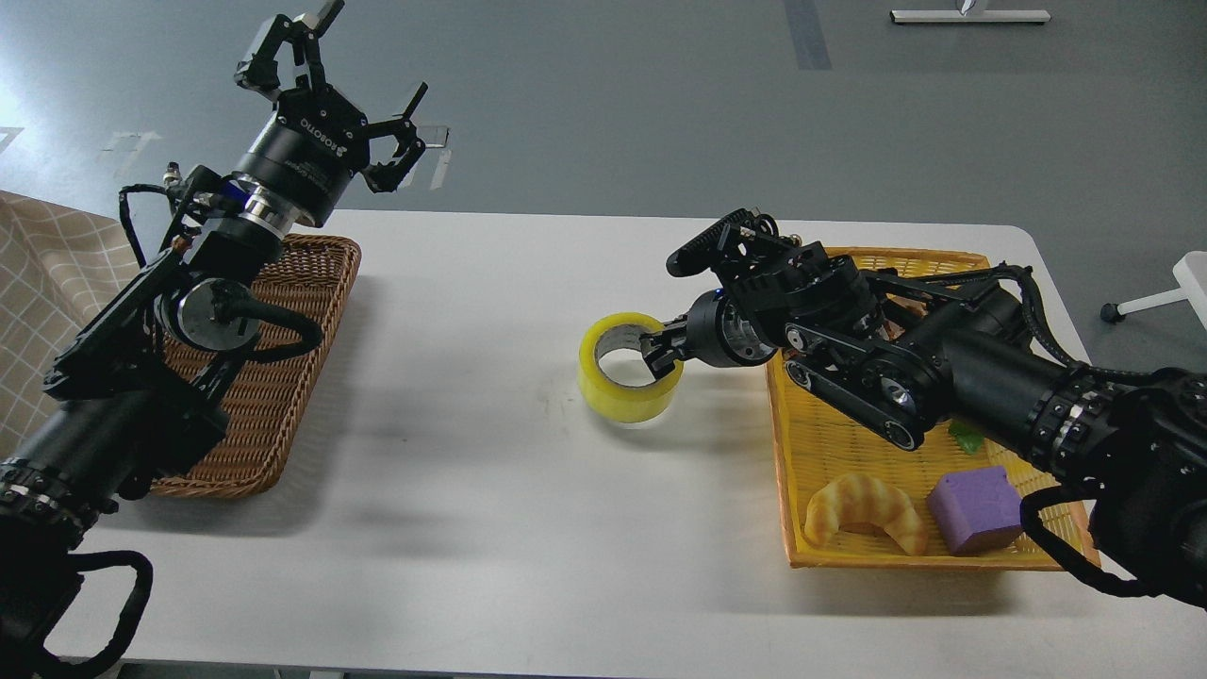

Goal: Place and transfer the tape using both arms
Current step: 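Carry the tape roll out of the basket and set it on the table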

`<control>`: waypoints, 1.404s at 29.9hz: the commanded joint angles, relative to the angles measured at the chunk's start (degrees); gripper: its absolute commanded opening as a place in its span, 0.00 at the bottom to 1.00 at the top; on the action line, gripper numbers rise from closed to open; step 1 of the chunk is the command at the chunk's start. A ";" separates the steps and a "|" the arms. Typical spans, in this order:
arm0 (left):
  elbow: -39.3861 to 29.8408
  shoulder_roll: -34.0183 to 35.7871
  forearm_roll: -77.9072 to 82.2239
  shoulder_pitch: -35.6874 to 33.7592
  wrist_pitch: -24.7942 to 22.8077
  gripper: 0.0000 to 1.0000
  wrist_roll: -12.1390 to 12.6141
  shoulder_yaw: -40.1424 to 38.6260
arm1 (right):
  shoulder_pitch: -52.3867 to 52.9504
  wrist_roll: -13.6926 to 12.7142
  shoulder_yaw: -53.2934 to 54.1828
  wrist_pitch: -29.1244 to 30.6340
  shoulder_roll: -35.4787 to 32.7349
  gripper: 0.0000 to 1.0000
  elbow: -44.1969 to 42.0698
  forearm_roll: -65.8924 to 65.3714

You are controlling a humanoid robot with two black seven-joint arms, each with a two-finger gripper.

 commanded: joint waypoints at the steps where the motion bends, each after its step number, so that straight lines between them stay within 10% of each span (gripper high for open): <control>1: 0.00 0.17 0.00 0.00 0.00 0.98 0.00 0.00 | 0.13 0.09 0.45 -0.02 -0.01 0.00 0.36 0.13; 42: 0.00 0.17 0.00 0.09 0.00 0.98 0.00 0.00 | -3.47 0.09 -0.69 -0.02 -0.01 0.00 1.68 0.05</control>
